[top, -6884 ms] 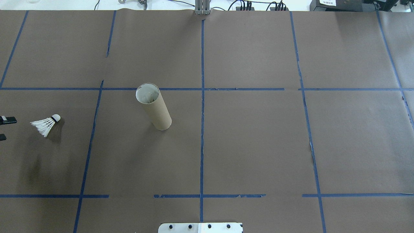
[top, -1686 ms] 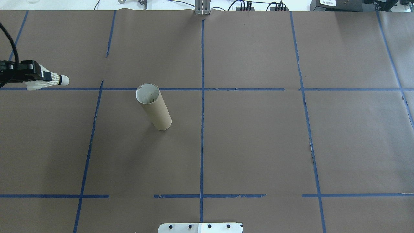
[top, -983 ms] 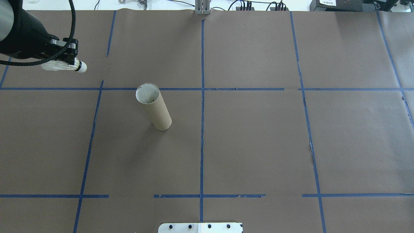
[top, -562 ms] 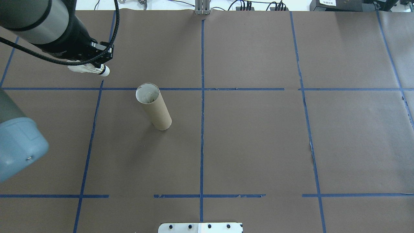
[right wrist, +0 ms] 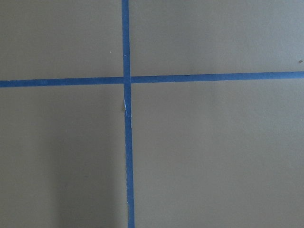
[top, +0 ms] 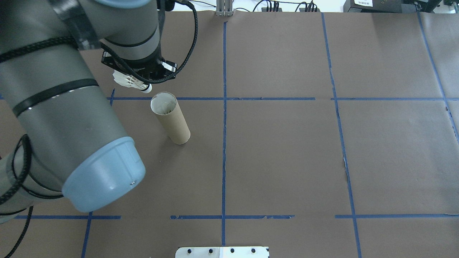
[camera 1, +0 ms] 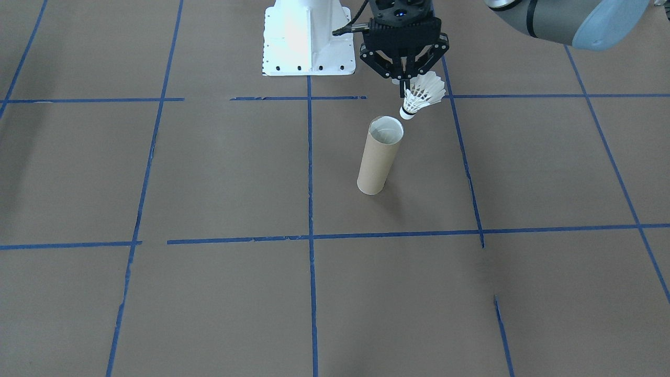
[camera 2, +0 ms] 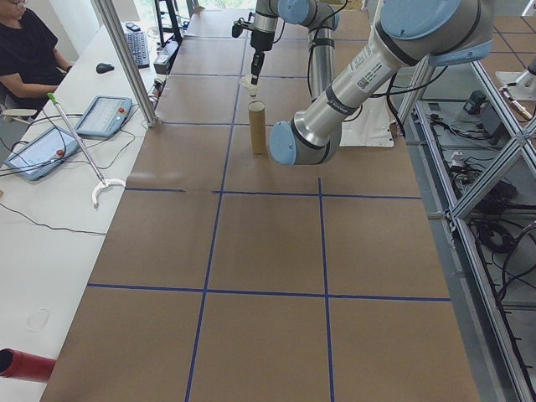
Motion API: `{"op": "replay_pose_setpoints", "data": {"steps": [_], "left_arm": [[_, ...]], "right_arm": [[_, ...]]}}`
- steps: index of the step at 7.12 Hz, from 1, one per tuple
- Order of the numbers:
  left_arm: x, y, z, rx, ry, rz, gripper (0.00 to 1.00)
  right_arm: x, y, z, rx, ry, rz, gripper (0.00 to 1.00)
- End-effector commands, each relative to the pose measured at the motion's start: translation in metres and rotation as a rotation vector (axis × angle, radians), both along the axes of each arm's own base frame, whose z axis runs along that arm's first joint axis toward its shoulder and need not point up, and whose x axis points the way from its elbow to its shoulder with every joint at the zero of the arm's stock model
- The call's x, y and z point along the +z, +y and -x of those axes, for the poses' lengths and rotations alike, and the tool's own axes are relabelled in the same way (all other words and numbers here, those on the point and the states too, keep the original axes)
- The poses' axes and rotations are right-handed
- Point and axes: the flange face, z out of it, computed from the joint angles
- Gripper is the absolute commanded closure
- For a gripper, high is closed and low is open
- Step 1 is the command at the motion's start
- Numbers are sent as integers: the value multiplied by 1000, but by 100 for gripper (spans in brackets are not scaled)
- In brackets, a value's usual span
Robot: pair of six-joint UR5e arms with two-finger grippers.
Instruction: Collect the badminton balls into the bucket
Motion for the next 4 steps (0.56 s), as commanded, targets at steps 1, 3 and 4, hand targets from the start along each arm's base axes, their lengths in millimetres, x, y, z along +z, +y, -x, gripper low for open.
{"op": "replay_pose_setpoints", "data": {"steps": [1,3,4], "left_arm": [[-9,1,-34,46,-65,9,100],[-6,-5,-50,53,-93,26,100],[-2,-9,-55,48,-113,23,100]], "right_arm": [[0,0,0,0,-1,0,0],[0,0,1,-1,0,0,0],[1,1,0,0,0,1,0]]}}
